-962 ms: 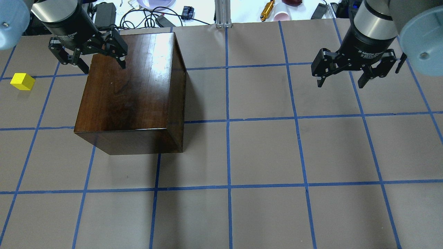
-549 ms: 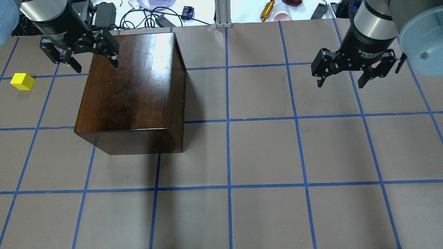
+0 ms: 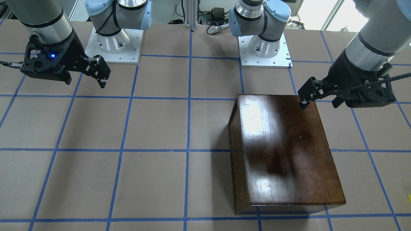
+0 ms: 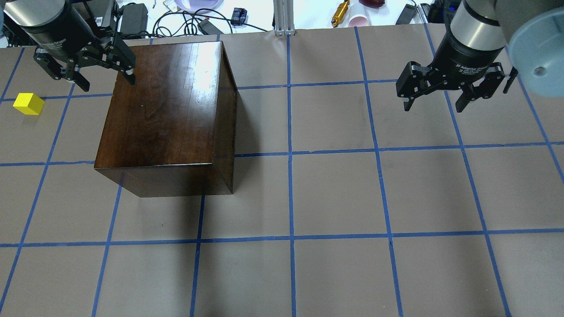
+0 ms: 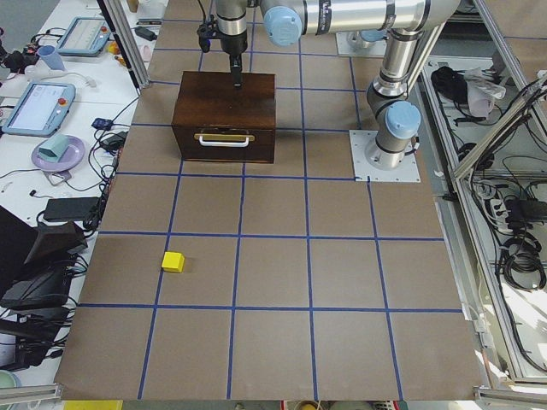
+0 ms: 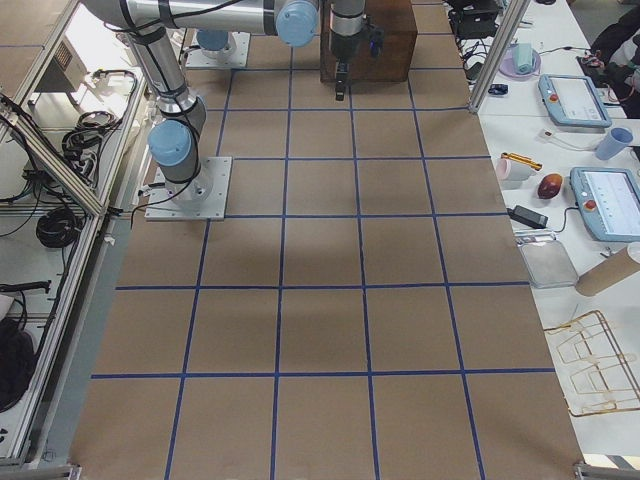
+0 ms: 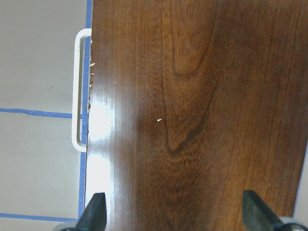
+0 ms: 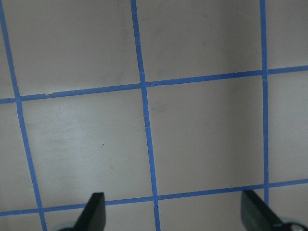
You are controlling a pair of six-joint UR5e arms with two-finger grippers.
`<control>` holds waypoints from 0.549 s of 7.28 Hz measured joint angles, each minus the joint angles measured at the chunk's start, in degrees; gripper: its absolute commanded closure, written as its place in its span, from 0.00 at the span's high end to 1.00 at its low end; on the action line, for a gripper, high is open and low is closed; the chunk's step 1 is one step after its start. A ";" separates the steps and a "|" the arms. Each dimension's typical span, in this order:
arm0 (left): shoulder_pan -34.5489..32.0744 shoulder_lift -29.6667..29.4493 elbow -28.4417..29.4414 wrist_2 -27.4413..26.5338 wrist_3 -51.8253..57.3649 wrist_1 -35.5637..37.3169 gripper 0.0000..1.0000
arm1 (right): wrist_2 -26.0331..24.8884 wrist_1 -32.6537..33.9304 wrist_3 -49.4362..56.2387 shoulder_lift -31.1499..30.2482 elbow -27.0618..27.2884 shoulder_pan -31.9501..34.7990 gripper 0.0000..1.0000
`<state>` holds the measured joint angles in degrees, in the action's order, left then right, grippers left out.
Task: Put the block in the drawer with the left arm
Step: 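Move the left gripper from above the cabinet toward its drawer side, then lower the left gripper and hook the white drawer handle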
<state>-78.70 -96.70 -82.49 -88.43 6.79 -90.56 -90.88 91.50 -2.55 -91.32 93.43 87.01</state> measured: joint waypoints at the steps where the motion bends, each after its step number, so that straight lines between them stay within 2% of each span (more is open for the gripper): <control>1: 1.14 -0.33 0.54 0.06 1.87 -0.03 1.00 | 0.00 0.00 0.00 0.00 0.00 0.00 1.00; 4: 5.84 -1.21 1.27 1.26 9.32 0.00 1.00 | 0.00 0.00 0.00 0.00 0.00 0.00 1.00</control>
<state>-72.86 -97.91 -81.22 -87.17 16.12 -90.56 -90.88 91.49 -2.55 -91.32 93.43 87.01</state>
